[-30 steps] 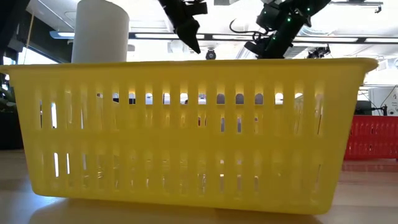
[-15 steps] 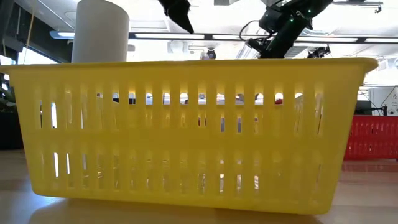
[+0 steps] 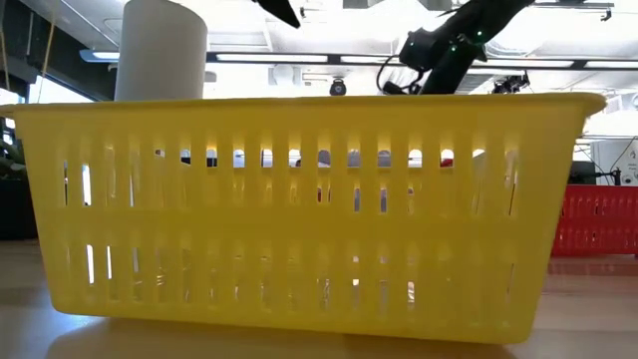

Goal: Stack baskets by color
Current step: Stack the bottom left black bin on the top black bin

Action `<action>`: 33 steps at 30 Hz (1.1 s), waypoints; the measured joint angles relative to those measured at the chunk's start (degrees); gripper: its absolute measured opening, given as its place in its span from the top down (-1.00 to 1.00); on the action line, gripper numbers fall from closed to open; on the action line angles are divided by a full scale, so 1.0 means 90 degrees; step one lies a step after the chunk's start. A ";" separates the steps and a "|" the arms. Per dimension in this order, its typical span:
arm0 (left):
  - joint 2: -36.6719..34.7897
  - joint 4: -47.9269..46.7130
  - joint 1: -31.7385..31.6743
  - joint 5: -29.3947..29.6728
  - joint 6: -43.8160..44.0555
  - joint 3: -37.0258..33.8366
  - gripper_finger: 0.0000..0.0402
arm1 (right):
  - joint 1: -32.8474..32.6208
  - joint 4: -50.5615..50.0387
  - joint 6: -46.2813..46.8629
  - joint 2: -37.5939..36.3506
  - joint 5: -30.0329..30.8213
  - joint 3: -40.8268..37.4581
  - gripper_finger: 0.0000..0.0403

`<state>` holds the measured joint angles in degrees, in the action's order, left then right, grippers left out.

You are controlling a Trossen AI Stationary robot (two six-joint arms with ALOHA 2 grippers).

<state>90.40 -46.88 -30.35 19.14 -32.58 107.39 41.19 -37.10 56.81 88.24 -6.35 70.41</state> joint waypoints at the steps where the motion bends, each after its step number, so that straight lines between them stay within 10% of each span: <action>1: -0.0014 0.0000 0.0000 0.0002 0.0000 0.0000 0.35 | 0.0000 0.0000 0.0025 0.0036 0.0000 0.0000 1.00; 33: -0.0043 -0.0045 0.0000 -0.0005 -0.0020 0.0000 0.35 | 0.0214 -0.0668 -0.0198 0.0080 0.0780 0.0002 1.00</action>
<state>90.02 -47.28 -30.35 19.09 -32.75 107.39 43.12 -43.11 55.02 88.96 0.67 70.43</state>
